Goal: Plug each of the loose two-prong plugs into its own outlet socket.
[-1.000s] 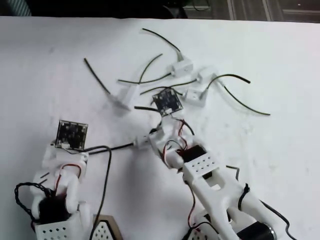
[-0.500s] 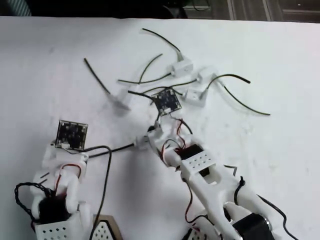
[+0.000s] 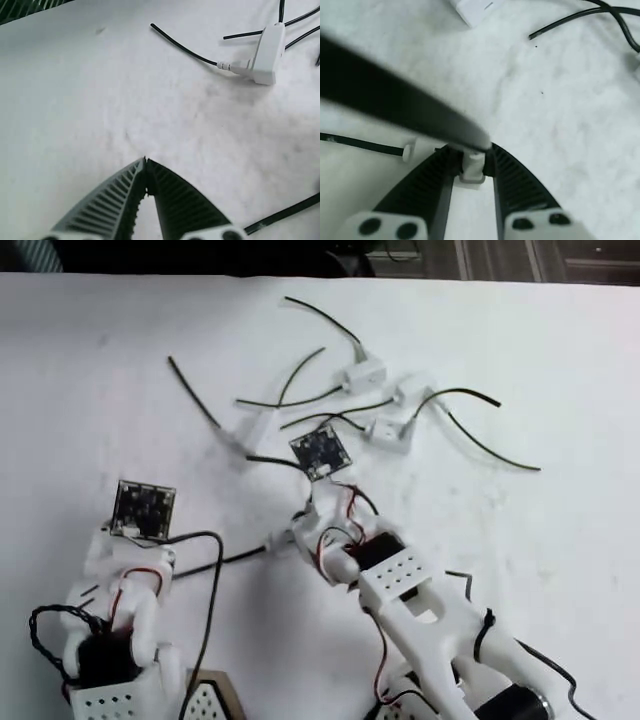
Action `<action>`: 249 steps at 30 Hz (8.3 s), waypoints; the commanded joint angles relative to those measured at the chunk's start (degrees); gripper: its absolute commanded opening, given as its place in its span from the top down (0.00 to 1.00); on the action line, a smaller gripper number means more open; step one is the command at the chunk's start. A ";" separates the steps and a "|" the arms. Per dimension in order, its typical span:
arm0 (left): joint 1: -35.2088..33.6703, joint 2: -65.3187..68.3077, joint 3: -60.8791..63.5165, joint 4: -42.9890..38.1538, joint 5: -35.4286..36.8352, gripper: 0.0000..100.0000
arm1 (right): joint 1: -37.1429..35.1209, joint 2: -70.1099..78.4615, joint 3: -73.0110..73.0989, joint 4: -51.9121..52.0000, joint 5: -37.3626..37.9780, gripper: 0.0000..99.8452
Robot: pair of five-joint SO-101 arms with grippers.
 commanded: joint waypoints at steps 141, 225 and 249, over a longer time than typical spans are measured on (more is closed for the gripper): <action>-0.57 -0.40 0.79 -1.14 -0.44 0.98 | -9.71 -2.68 -5.19 17.89 -5.54 0.98; 12.44 -0.22 11.52 -7.74 -0.18 0.97 | 25.54 -75.21 32.88 39.52 8.62 0.98; 12.35 -0.40 11.52 9.67 -0.44 0.97 | 25.54 -75.21 32.88 44.00 8.26 0.98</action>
